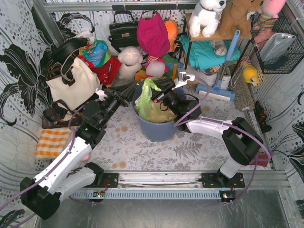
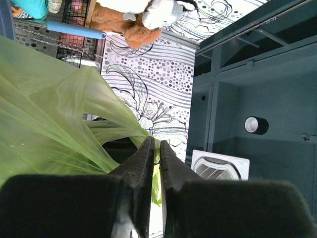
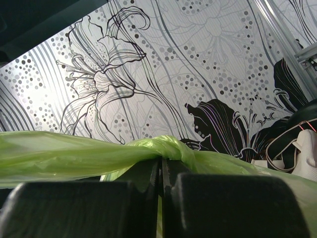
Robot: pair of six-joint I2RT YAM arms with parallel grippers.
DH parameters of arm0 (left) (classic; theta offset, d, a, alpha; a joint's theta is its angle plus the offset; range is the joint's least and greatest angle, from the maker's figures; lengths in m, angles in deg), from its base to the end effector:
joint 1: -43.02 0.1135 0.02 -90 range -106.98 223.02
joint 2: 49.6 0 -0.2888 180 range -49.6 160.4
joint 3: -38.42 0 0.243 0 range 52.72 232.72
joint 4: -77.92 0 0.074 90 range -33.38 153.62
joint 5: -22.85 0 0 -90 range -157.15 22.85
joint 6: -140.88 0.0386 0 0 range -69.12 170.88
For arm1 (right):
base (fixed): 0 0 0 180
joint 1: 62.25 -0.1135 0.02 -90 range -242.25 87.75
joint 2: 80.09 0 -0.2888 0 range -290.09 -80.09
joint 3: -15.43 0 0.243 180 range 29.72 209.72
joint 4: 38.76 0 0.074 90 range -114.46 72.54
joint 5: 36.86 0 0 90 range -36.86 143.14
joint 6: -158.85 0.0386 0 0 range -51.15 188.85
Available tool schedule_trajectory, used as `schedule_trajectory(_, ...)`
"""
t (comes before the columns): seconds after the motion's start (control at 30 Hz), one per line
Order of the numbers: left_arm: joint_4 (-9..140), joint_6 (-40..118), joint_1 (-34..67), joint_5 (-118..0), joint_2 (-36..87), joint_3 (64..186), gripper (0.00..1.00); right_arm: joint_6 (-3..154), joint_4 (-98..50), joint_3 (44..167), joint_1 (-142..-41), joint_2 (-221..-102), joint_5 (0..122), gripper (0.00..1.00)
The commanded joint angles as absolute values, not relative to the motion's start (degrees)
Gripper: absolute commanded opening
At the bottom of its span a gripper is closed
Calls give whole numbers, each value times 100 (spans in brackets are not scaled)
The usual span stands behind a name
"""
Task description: Tie the trash bag
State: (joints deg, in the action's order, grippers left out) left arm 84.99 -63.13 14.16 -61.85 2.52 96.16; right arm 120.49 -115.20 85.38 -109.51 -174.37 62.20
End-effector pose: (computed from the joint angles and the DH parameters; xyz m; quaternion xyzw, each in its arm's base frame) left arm 0.1684 -0.0969 0.3899 -0.3956 0.4839 -0.7487 0.2210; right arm 0.2207 0.2478 0.3899 -0.0623 0.3263 0.7331 0.5935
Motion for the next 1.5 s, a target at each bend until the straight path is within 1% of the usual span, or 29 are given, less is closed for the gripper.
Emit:
schedule_trajectory(0.0,8965,-6367,1367,-6103,176,9535,15,12104,-12106,8544,-10927,-17482,6228,0)
schedule_trajectory(0.07,9074,-6380,1366,-6044,213,9531,15,12107,-12106,8537,-10927,-17489,6215,0)
schedule_trajectory(0.17,9122,-6375,1351,-6015,234,9535,19,12121,-12106,8527,-10927,-17486,6193,0)
schedule_trajectory(0.37,9144,-6371,1322,-6030,216,9443,19,12128,-12111,8562,-10927,-17499,6201,0)
schedule_trajectory(0.43,9162,-6375,1314,-6030,233,9435,15,12128,-12114,8558,-10927,-17500,6193,0)
schedule_trajectory(0.5,9213,-6388,1314,-6030,261,9415,9,12141,-12114,8564,-10927,-17497,6201,0)
schedule_trajectory(0.57,9307,-6409,1313,-6030,291,9397,0,12140,-12114,8555,-10927,-17501,6201,0)
schedule_trajectory(0.7,9544,-6442,1314,-6082,305,9311,0,12140,-12110,8528,-10927,-17490,6193,0)
schedule_trajectory(0.83,9543,-6397,1314,-6375,158,9175,0,12169,-12097,8468,-10927,-17457,6172,0)
schedule_trajectory(0.9,9514,-6363,1313,-6498,70,9147,0,12186,-12097,8422,-10927,-17434,6158,8)
schedule_trajectory(1.03,9364,-6198,1318,-6666,-10,9217,0,12205,-12097,8371,-10927,-17401,6166,15)
schedule_trajectory(1.13,9317,-6073,1314,-6722,0,9302,0,12207,-12097,8339,-10927,-17384,6175,18)
schedule_trajectory(1.2,9320,-5993,1324,-6768,17,9353,0,12208,-12095,8313,-10927,-17372,6175,22)
schedule_trajectory(1.27,9303,-5933,1328,-6822,35,9402,0,12201,-12086,8287,-10927,-17346,6175,23)
schedule_trajectory(1.33,9264,-5832,1323,-6838,45,9460,0,12193,-12088,8258,-10927,-17326,6141,20)
schedule_trajectory(1.4,8873,-5627,1326,-6830,34,9632,0,12177,-12088,8246,-10927,-17307,6115,0)
schedule_trajectory(1.47,8408,-5442,1327,-6783,-5,9796,0,12160,-12087,8269,-10927,-17308,6115,0)
